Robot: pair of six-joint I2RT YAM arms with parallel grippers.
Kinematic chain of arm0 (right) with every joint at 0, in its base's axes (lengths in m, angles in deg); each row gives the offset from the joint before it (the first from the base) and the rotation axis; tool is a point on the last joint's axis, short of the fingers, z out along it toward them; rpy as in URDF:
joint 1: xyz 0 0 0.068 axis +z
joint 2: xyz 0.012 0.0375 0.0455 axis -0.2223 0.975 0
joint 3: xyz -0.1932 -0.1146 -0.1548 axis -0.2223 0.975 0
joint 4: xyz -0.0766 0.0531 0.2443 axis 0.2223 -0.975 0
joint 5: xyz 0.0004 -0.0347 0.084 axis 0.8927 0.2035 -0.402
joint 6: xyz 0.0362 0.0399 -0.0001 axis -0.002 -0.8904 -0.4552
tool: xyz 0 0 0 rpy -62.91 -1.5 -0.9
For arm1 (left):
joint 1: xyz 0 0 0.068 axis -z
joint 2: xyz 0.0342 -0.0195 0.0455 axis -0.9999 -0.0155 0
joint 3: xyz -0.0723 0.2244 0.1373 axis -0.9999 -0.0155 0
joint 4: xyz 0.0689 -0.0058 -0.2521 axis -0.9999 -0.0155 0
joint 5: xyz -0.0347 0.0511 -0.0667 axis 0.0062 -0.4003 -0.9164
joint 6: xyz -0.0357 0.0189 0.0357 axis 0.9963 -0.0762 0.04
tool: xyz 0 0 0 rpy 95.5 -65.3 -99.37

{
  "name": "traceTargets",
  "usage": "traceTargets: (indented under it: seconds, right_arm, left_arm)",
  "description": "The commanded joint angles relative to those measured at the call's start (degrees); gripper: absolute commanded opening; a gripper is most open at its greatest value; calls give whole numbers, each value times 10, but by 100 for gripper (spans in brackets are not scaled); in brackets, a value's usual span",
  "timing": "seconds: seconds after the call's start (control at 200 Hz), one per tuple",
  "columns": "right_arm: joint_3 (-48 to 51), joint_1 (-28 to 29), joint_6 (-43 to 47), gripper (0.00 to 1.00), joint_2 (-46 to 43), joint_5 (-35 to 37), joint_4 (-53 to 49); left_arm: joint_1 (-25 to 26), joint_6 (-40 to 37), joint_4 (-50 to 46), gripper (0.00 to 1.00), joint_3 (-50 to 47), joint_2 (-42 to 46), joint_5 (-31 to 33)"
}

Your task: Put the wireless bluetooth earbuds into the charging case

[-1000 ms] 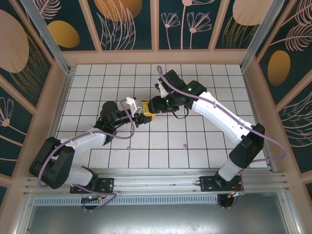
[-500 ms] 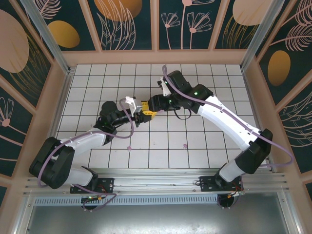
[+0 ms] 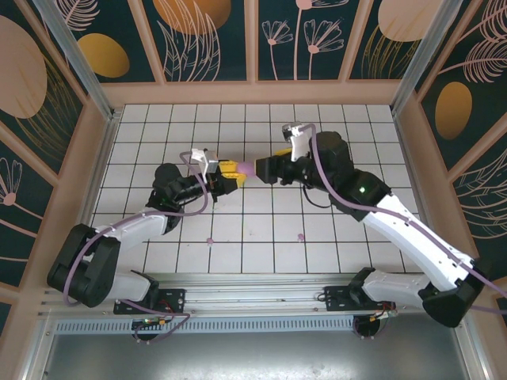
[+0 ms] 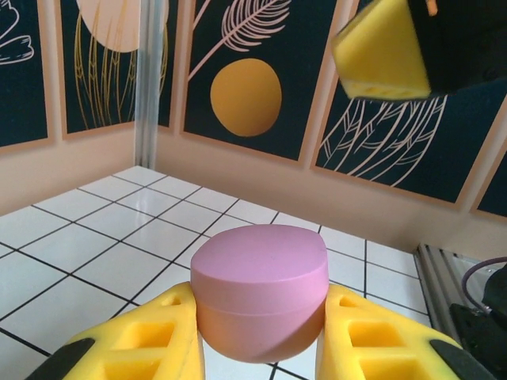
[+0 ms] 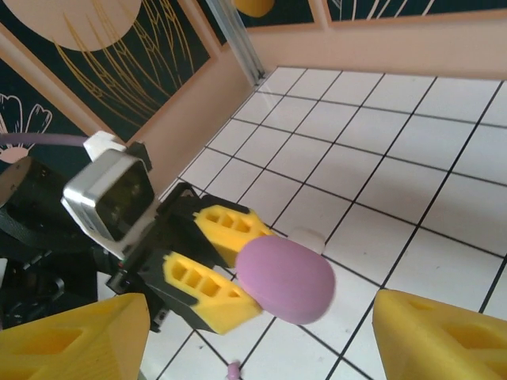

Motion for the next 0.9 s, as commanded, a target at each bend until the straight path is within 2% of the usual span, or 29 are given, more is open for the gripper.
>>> traceTargets:
  seconds: [0.0, 0.275, 0.546, 0.896]
  right_arm:
    - [33, -4, 48, 77, -10, 8, 74]
    - [39, -3, 83, 78, 27, -69, 93]
    - [35, -3, 100, 79, 50, -98, 96]
    - [82, -5, 123, 79, -4, -113, 91]
  left_arm:
    - [-4, 25, -16, 22, 15, 34, -31]
    - [-4, 36, -52, 21, 28, 70, -53]
    - [-5, 36, -67, 21, 34, 79, -57]
    - [-5, 34, -88, 20, 51, 80, -69]
